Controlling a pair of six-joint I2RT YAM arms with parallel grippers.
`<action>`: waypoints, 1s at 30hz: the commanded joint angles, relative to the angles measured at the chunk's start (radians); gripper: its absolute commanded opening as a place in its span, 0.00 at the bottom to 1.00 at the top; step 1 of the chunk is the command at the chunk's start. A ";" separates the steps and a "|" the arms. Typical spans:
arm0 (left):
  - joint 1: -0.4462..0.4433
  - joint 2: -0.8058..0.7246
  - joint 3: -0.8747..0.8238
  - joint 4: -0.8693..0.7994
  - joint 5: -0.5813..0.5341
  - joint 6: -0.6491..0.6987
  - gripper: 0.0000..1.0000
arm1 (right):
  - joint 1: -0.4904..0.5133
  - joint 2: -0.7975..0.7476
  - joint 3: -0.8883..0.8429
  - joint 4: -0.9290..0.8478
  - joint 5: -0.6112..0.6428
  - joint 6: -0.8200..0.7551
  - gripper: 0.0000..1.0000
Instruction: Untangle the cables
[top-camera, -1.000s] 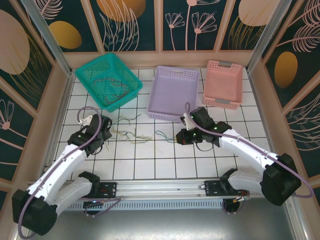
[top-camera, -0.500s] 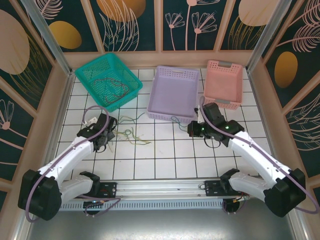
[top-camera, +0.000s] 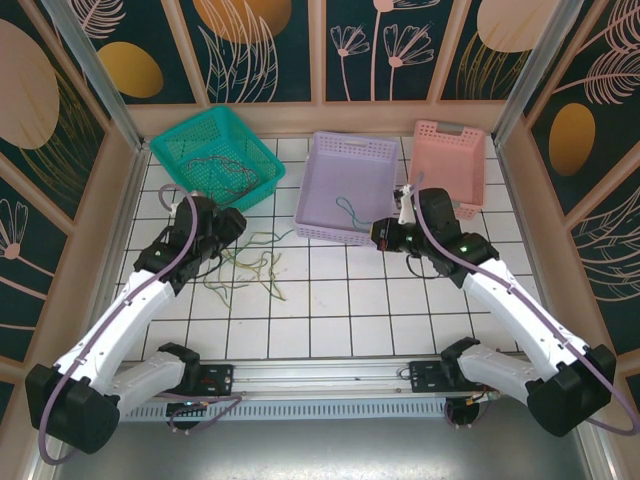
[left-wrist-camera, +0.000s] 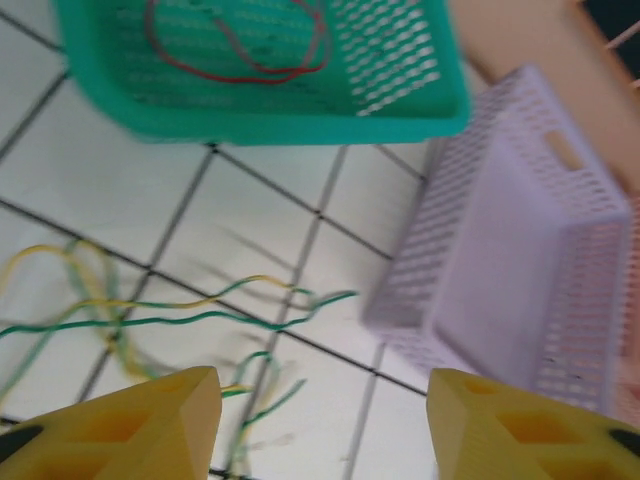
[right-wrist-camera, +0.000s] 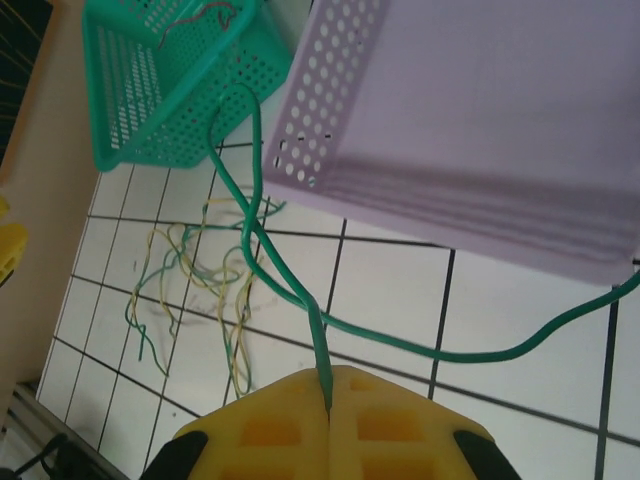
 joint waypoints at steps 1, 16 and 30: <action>-0.007 0.007 0.022 0.213 0.237 -0.005 0.46 | -0.005 0.017 0.047 0.095 -0.015 0.018 0.00; -0.190 0.352 0.396 0.152 0.369 -0.134 0.45 | 0.158 0.157 0.138 0.131 0.248 -0.170 0.00; -0.192 0.606 0.794 -0.360 0.246 -0.008 0.56 | 0.326 0.103 0.035 0.318 0.599 -0.668 0.00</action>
